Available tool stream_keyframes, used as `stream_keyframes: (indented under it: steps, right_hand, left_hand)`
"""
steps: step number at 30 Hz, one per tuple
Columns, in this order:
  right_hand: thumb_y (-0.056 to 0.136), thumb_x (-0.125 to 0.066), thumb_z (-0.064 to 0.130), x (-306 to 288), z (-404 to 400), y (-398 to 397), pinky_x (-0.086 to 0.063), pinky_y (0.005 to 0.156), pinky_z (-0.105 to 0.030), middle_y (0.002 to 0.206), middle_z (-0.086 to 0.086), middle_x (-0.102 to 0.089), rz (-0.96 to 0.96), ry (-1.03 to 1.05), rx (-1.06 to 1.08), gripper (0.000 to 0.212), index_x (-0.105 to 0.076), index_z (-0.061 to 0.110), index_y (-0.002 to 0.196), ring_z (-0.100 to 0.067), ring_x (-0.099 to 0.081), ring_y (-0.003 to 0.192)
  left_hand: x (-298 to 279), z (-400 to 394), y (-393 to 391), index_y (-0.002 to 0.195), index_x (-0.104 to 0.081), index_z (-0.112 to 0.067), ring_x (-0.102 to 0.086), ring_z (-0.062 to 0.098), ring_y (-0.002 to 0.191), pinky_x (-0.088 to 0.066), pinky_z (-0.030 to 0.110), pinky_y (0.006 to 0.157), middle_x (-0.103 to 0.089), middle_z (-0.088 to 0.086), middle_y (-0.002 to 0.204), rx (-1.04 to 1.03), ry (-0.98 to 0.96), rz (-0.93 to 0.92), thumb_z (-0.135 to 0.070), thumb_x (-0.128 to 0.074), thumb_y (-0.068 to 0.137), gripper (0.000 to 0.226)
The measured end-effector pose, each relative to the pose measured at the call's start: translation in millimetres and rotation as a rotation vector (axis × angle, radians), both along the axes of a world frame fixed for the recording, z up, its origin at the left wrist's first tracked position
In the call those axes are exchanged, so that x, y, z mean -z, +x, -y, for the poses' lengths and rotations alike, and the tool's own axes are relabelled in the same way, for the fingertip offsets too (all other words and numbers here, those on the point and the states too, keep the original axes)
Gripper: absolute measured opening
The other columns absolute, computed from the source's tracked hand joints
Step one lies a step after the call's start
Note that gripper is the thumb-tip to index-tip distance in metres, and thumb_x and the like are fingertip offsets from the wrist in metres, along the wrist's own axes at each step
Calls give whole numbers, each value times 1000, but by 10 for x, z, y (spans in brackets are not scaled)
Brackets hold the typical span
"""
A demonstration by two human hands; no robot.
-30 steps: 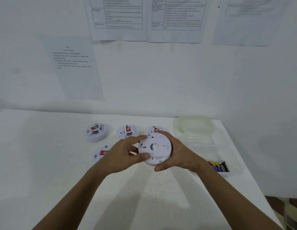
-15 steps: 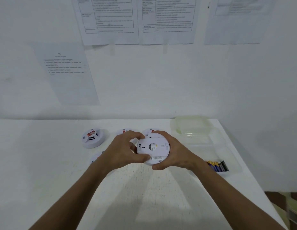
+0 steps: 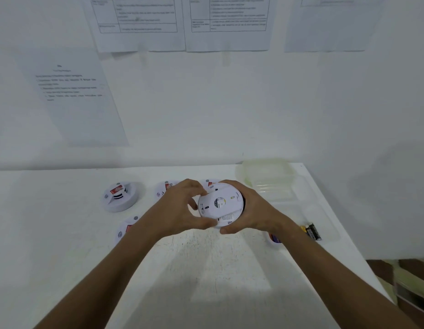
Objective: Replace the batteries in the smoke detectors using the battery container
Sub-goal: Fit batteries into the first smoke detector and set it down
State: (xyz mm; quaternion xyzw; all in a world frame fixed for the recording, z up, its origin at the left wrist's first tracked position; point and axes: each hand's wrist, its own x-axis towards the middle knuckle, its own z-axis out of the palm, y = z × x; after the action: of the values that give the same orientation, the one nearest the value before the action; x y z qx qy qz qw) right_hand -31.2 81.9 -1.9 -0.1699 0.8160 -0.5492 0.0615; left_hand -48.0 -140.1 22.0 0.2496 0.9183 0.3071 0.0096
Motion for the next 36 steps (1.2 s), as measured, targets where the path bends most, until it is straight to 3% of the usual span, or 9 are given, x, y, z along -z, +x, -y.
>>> stream_keyframes:
  steps: [4,8,15,18,24,28,33,36]
  right_hand:
    - [54,-93,1,18,-35,17,-50,88,-17,133,10,-56,-8,14,-4,93,-50,25,133,-6,-56,118]
    - [53,-93,-1,45,-33,51,-49,89,-14,134,8,-55,-1,8,-8,94,-49,34,128,-2,-56,117]
    - [53,-94,2,94,-85,101,-50,93,-19,126,8,-62,-2,46,-11,97,-47,20,136,-6,-59,114]
    - [54,-94,4,91,-80,124,-50,98,-25,127,8,-61,1,56,-24,97,-46,23,137,-7,-58,116]
    - [58,-89,-6,22,-52,177,-48,91,-13,128,14,-56,5,23,-61,93,-45,24,134,4,-56,114]
    - [58,-91,-2,21,-52,188,-49,93,-17,129,12,-58,6,26,-49,94,-46,23,136,-2,-57,115]
    - [58,-90,-4,12,-117,216,-51,90,-20,125,11,-61,38,35,-76,95,-45,22,138,-6,-58,115]
    - [59,-89,-6,-7,-116,220,-50,88,-16,127,14,-59,28,28,-66,98,-43,20,141,-2,-57,115]
  left_hand:
    - [15,-42,-37,124,-60,-28,-53,-10,92,-49,17,78,-45,-27,113,-14,-24,41,-65,-80,55,81]
    - [-20,-109,19,114,-63,-25,-50,3,98,-54,30,84,-40,-23,110,-10,-76,20,-70,-66,43,84]
    - [-14,-129,181,101,-64,-19,-51,4,89,-55,33,77,-44,-14,102,5,-11,-124,-63,-65,49,68]
    - [31,-109,227,100,-64,-19,-49,1,91,-54,30,77,-44,-12,103,7,24,-127,-60,-69,50,65]
    - [85,-67,251,100,-62,-23,-49,-1,99,-53,17,76,-44,-22,104,14,131,-117,-54,-76,51,61]
    - [135,-98,285,102,-61,-24,-49,-3,100,-52,11,72,-42,-25,104,-6,165,-136,-52,-78,51,60]
    - [138,-98,271,100,-62,-21,-51,3,100,-52,10,75,-48,-14,104,54,188,-108,-51,-77,52,59]
    - [135,-121,273,96,-59,-23,-52,2,94,-51,8,70,-47,-16,100,26,185,-130,-55,-75,50,59]
